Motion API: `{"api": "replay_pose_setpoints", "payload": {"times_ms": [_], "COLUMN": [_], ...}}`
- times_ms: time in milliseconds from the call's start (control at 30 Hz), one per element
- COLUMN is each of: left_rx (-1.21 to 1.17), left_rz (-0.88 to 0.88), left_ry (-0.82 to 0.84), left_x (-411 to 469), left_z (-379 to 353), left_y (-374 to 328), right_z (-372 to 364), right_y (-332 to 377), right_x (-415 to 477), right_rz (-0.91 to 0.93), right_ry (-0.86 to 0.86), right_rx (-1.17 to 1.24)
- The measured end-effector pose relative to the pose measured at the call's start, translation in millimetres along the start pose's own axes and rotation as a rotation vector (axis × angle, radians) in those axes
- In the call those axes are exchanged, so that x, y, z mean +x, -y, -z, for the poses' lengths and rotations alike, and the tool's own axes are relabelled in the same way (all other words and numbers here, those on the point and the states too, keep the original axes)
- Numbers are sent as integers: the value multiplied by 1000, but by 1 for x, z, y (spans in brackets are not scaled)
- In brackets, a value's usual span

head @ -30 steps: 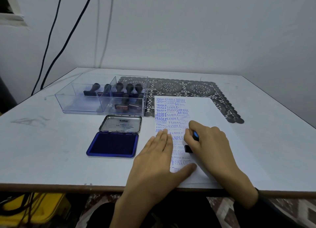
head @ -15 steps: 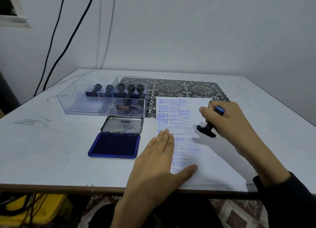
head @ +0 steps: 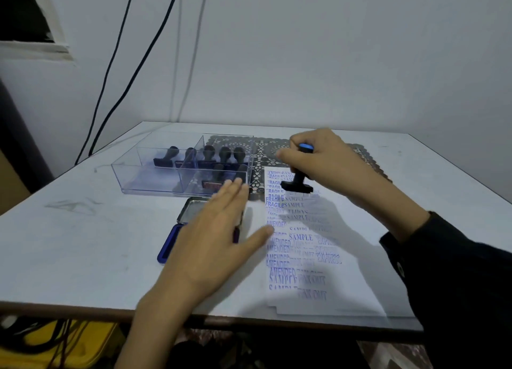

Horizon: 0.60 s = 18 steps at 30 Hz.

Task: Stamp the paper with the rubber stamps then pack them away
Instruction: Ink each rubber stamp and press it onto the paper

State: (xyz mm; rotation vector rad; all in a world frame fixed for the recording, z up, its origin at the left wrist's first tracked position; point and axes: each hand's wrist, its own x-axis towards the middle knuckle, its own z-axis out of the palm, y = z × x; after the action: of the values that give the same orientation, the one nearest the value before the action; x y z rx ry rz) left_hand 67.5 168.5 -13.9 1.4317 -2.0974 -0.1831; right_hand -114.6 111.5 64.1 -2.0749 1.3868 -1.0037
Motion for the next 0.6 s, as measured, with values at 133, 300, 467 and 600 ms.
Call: {"api": "replay_pose_setpoints", "payload": {"times_ms": [133, 300, 467, 600], "left_rx": [-4, 32, 7, -77], "left_rz": [83, 185, 336, 409], "left_ry": [-125, -230, -347, -372], "left_x": [10, 21, 41, 55], "left_z": [28, 53, 63, 58], "left_y": [34, 83, 127, 148], "right_z": [-18, -44, -84, -119], "right_y": [16, 38, 52, 50], "right_x": [44, 100, 145, 175], "right_rz": [-63, -128, -123, -82], "right_ry": [86, 179, 217, 247], "right_rx": [169, 342, 359, 236]}}
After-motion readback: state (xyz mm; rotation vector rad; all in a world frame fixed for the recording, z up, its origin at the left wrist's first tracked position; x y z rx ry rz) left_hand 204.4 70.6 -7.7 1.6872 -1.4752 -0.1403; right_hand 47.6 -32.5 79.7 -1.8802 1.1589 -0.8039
